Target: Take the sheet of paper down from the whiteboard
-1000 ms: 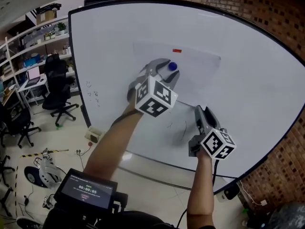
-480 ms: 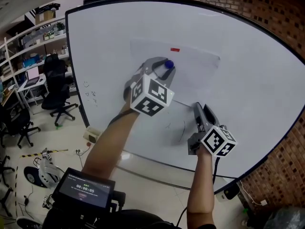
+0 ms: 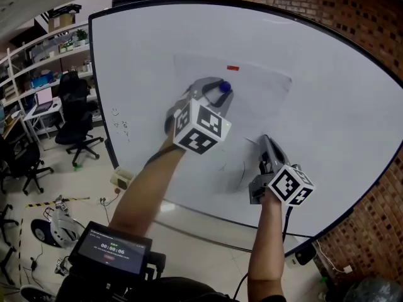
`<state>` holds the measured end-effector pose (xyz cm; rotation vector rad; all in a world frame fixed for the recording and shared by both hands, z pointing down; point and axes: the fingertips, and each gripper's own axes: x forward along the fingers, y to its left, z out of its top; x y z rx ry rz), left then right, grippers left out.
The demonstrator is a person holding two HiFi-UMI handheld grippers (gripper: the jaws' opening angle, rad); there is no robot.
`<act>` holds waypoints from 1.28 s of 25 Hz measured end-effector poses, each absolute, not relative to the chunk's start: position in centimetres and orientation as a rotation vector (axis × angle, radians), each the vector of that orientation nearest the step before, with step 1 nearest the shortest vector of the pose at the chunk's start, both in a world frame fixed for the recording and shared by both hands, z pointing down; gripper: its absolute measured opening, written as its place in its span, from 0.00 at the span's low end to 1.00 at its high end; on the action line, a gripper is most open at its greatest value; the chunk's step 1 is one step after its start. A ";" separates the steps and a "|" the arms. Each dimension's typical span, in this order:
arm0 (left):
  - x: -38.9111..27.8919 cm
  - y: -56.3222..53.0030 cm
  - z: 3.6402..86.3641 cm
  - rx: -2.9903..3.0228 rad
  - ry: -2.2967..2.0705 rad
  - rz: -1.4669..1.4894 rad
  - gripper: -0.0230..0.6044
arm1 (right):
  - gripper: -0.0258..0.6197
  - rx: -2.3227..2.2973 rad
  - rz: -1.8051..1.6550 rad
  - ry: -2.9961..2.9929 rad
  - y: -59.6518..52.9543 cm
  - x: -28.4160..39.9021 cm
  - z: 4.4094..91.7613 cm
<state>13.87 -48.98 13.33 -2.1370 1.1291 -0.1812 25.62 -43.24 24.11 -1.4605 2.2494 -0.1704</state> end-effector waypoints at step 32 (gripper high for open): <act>6.7 -39.9 25.0 -2.502 1.310 0.234 0.23 | 0.06 -1.703 -0.007 2.204 -34.8 27.0 28.1</act>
